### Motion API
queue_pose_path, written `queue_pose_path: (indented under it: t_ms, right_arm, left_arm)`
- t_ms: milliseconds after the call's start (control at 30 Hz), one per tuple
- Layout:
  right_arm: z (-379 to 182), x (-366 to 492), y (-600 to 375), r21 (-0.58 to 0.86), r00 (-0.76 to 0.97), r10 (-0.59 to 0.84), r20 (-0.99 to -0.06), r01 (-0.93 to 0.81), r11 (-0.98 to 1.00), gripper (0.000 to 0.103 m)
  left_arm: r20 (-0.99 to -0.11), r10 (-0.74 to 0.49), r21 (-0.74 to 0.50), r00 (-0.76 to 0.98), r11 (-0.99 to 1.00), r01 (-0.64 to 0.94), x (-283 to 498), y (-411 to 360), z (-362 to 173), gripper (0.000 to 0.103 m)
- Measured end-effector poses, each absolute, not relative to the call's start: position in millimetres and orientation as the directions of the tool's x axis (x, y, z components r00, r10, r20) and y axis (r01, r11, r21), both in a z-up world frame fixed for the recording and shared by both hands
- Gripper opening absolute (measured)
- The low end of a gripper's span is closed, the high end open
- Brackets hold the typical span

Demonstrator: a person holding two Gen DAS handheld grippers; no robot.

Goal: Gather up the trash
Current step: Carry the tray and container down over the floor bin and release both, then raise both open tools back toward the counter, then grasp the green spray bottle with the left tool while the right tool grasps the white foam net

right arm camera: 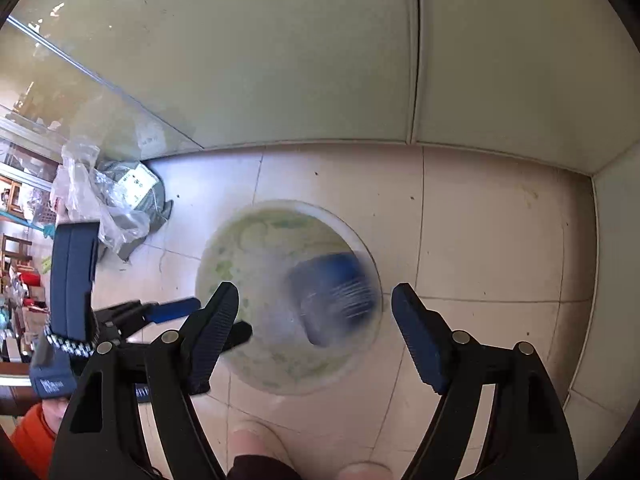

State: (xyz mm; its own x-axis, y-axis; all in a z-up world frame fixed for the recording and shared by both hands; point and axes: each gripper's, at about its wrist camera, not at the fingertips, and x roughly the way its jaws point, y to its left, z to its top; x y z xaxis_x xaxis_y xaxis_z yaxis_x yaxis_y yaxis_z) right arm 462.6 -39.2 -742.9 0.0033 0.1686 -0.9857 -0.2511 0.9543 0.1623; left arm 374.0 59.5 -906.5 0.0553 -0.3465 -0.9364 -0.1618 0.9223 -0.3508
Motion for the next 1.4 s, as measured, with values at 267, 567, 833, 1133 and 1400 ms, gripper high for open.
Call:
queue_pose_path:
  t_ms: [267,567,833,1133,1400]
  right_arm:
    - [-748.4,462.2,-26.4,0.138,-0.024,0.136,-0.99,-0.256,0.957,0.075]
    - [-614.8,476.0,-16.9,0.129,0.021,0.137,-0.99,-0.218,0.967,0.075]
    - [-400.5,502.0,9.8,0.144,0.178,0.179,-0.967,-0.197,0.97,0.075]
    - [-203.9,518.1,36.4,0.111,0.376,0.175,-0.91,-0.185,0.976,0.075]
    - [-134.3,541.5,59.8,0.066,0.486,0.132,-0.864,-0.15,0.987,0.075]
  left_arm:
    - [-0.957,-0.262,-0.285,0.124,0.929,-0.237,352.5,90.2,-869.6,0.08]
    - [-0.954,-0.178,-0.238,0.243,0.94,-0.245,354.6,108.9,-706.3,0.08]
    - [-0.911,-0.157,-0.245,0.382,0.95,-0.193,354.4,111.5,-493.4,0.08]
    - [-0.848,-0.108,-0.193,0.519,0.974,-0.114,360.7,120.9,-286.7,0.08]
    - [-0.791,-0.06,-0.172,0.608,0.977,-0.127,403.1,121.7,-194.0,0.08]
